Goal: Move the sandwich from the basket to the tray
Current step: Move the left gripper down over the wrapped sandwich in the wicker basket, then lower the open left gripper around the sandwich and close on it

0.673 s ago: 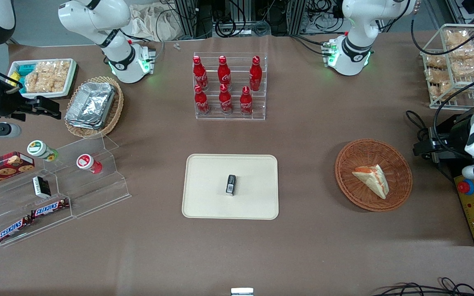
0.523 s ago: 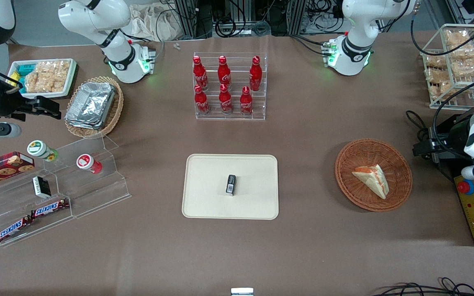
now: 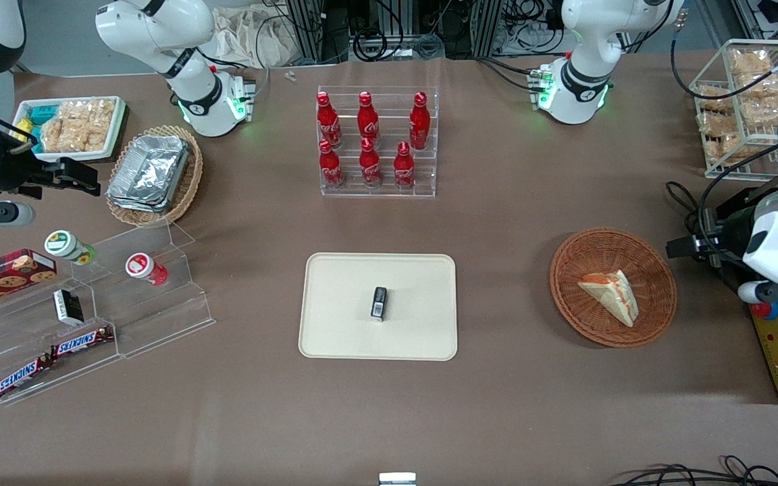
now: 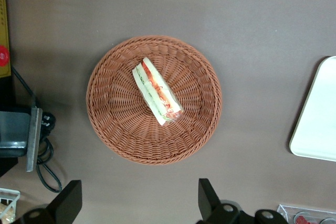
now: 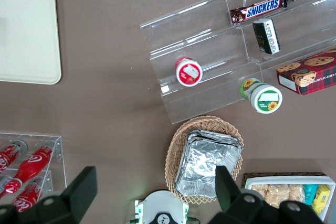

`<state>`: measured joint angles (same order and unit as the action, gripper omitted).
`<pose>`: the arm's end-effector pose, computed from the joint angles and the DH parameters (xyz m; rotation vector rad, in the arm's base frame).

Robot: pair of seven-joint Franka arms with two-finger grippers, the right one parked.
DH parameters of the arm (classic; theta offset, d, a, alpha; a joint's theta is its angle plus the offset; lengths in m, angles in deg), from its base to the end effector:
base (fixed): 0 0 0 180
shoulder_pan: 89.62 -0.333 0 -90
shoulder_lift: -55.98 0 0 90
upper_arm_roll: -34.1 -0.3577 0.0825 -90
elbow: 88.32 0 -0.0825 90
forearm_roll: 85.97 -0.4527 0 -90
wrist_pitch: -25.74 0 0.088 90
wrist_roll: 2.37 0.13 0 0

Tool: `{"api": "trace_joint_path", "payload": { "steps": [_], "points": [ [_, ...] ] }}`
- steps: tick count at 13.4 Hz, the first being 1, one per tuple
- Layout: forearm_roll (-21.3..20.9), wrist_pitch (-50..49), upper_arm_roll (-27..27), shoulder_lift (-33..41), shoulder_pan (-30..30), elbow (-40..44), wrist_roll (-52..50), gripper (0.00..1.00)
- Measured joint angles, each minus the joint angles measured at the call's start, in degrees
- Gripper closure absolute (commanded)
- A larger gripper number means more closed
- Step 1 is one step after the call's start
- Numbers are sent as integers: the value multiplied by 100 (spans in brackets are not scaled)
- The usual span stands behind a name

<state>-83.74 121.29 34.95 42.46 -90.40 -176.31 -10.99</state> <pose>0.6979 -0.0046 0.5137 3.0938 0.2406 -0.1660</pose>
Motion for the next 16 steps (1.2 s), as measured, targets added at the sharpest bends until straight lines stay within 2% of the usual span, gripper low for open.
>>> {"api": "trace_joint_path", "payload": {
  "steps": [4,11,16],
  "points": [
    [31,22,20,-203,1,-367,-85,1],
    [41,2150,66,-301,60,-1821,-1242,1],
    [42,2712,49,-693,35,-1996,-2199,1]
  ]
}}
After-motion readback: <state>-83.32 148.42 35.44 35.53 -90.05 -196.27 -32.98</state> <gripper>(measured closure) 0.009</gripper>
